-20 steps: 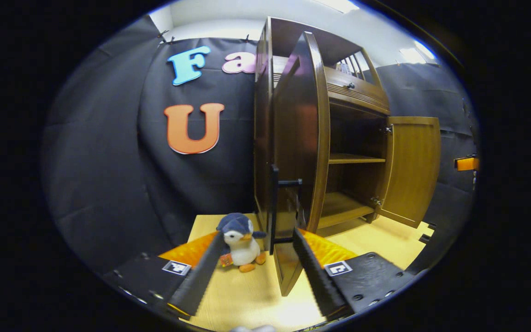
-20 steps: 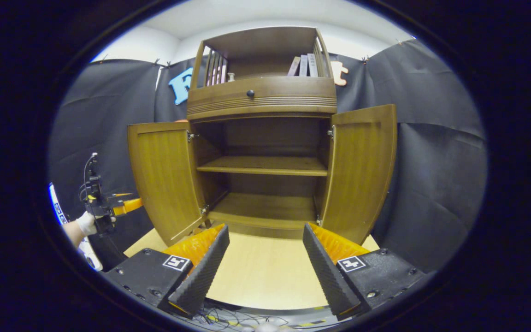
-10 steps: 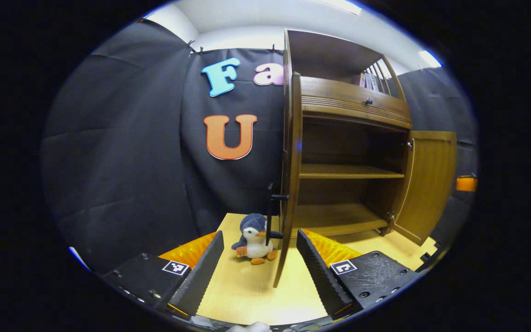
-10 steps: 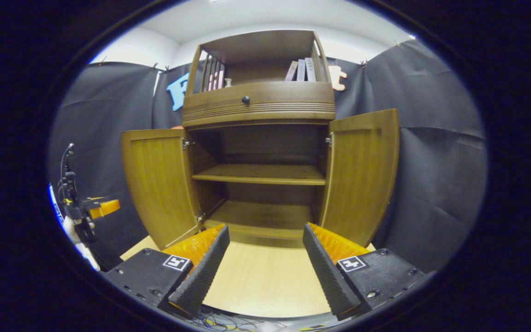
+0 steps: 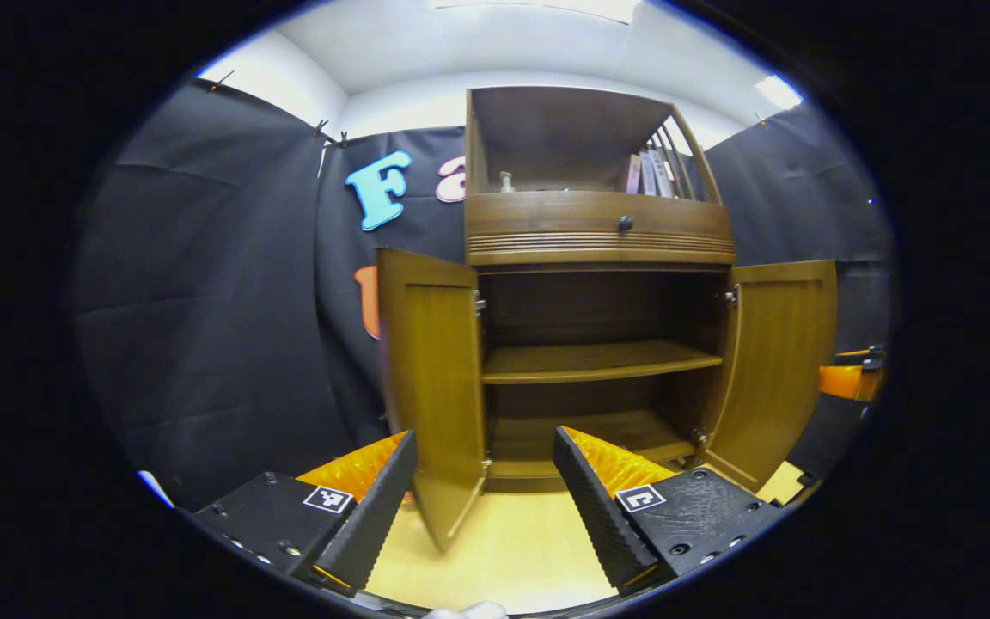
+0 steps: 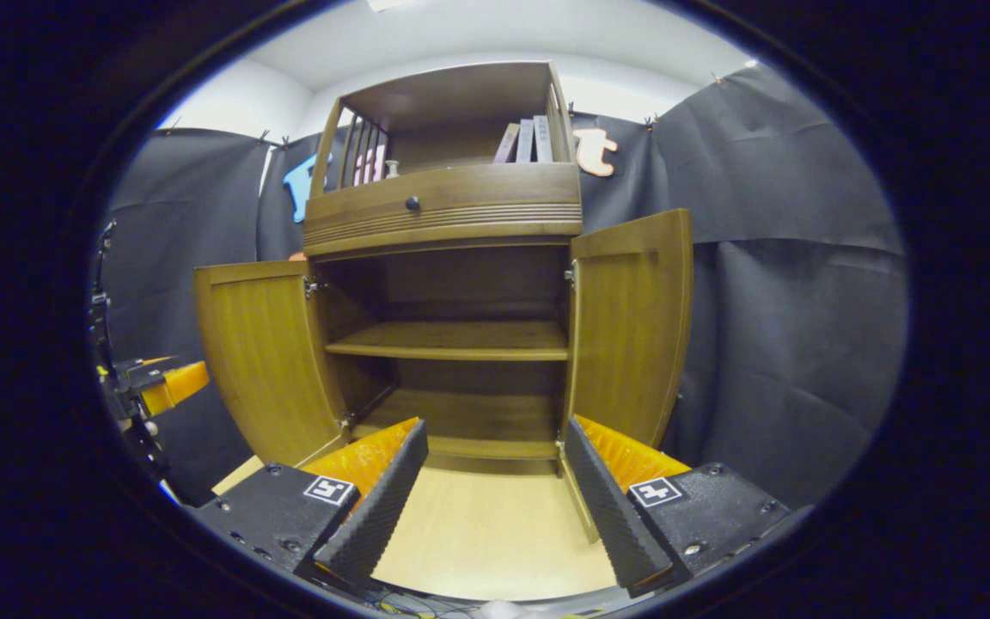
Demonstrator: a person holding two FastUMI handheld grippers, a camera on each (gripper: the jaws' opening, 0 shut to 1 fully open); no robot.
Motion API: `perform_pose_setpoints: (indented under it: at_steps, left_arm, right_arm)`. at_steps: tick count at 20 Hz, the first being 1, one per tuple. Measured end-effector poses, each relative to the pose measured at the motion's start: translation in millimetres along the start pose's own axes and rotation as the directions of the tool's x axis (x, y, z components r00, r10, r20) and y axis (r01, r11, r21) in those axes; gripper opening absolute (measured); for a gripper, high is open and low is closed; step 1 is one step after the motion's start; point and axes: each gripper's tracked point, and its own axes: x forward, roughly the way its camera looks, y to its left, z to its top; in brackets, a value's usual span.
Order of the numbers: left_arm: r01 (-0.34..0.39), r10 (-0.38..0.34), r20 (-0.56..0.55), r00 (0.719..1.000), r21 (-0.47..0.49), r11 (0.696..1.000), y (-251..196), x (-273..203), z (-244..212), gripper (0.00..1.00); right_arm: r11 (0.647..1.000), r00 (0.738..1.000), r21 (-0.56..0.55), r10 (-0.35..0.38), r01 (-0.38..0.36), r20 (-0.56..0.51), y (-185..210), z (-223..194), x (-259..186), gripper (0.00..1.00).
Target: Open the right door of the double-door shoe cabinet with the right hand, and open the left door with the left hand.
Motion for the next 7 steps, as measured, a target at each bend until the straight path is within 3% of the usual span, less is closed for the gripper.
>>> perform_pose_setpoints:
  at_steps: [1, 4, 7]
  left_arm:
    - [0.007, -0.007, 0.006, 1.0, 0.012, 1.0, -14, 0, -1, 1.0]
    - [0.028, -0.028, 0.007, 1.0, 0.038, 0.999, -45, 5, -3, 0.96]
    - [0.075, -0.075, -0.02, 0.997, 0.003, 0.997, -72, 3, -10, 1.0]
  right_arm:
    - [1.0, 1.0, 0.004, -0.008, 0.008, 0.004, -4, 2, 0, 1.0]
    - [0.999, 0.999, 0.024, -0.026, 0.026, 0.02, -16, 4, -1, 1.0]
    - [0.999, 0.999, 0.03, -0.042, 0.041, 0.032, -23, 7, -1, 1.0]
